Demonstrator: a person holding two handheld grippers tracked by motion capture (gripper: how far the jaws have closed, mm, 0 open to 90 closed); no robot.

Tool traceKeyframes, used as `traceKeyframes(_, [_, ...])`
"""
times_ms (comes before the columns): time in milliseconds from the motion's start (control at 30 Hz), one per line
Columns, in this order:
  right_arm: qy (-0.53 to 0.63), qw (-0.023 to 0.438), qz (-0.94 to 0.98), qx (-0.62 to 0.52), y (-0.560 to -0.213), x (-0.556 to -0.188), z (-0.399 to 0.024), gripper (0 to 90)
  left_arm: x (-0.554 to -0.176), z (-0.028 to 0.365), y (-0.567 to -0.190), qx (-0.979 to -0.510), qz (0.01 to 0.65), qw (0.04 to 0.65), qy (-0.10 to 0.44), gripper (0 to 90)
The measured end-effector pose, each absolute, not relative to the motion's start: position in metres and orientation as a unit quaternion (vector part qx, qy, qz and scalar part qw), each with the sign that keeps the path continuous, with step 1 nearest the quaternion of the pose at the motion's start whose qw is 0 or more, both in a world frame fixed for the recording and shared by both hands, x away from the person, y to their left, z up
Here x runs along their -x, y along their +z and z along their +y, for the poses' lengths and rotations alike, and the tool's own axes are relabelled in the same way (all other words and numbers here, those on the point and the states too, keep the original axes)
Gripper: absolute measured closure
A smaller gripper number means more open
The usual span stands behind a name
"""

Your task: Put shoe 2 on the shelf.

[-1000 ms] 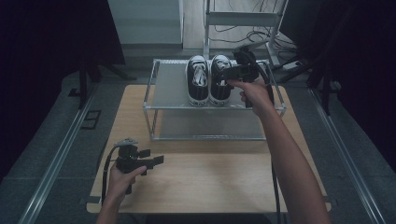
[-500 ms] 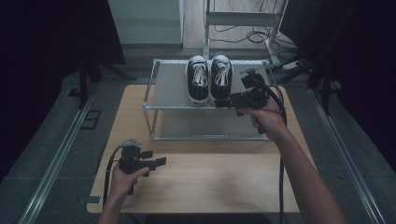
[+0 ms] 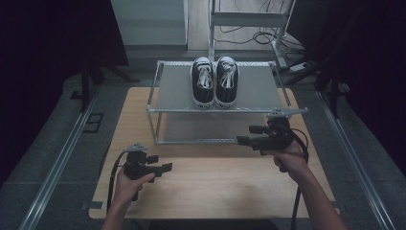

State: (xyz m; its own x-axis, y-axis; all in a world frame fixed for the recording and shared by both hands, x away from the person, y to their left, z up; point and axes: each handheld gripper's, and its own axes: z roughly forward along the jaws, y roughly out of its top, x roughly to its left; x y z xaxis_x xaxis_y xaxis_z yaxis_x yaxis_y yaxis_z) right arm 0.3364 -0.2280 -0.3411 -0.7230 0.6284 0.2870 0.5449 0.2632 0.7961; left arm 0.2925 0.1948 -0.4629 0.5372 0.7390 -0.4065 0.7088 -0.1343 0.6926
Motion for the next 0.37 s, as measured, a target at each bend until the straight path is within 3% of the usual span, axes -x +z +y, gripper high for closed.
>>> traceKeyframes(367, [0.479,0.055,0.795,-0.369,-0.368,-0.334,-0.239,23.2,-0.293,0.190,-0.464,-0.760,0.472,0.446,0.014,21.1])
